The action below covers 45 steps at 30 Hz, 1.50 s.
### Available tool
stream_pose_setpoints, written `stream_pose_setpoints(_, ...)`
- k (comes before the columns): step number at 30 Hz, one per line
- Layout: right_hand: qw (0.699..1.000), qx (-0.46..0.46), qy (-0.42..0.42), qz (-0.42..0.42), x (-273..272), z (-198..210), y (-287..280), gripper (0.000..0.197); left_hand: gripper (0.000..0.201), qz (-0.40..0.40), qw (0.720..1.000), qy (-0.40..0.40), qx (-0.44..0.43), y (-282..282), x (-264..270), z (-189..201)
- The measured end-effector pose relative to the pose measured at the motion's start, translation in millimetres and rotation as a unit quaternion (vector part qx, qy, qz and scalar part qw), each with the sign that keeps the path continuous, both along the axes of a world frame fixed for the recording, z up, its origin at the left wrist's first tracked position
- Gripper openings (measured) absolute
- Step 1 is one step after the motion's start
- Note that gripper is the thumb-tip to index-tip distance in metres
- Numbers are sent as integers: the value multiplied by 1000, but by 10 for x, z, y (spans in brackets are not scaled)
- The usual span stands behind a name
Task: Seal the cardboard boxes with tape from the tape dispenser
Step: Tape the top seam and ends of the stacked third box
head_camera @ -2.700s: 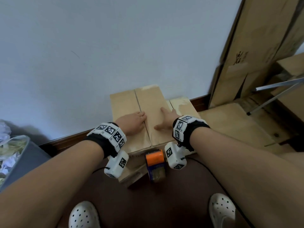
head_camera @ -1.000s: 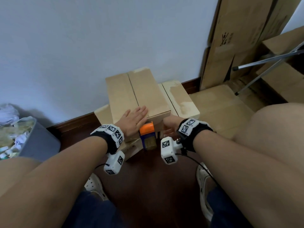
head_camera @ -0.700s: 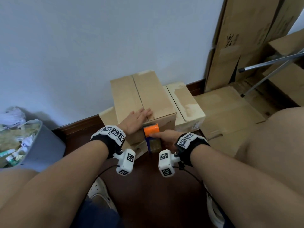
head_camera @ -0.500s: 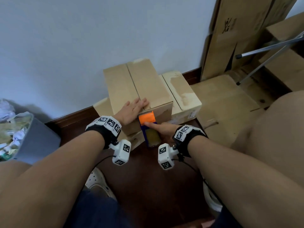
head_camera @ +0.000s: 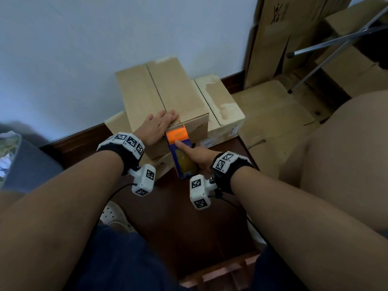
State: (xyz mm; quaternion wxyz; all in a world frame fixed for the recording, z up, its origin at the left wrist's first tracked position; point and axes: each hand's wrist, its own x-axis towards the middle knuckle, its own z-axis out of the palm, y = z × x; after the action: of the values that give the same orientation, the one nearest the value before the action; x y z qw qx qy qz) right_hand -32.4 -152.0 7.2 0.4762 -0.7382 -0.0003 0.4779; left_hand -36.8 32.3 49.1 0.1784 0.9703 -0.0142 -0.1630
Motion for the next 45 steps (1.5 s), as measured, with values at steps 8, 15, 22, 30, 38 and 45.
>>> stream_pose_setpoints(8,997,-47,-36,58,139,-353,91,137,47,-7,1000,-1,21,-45,-27,50)
stream_pose_setpoints(15,997,-57,-22,52,120,-345,85,141,47,-18,999,1,29,-22,-25,47)
stream_pose_setpoints(22,997,-49,-12,63,61,-187,41,134,46,-12,1000,3,20,-11,-10,36)
stream_pose_setpoints(30,996,-44,-33,68,-67,228,-97,93,47,1,1000,6,0,-21,-10,38)
stream_pose_setpoints(38,998,-39,-17,54,-95,203,-107,95,48,9,1000,10,-8,-22,1,24)
stream_pose_setpoints(45,998,-43,-3,51,-59,79,-81,137,48,18,1000,10,-22,8,12,4)
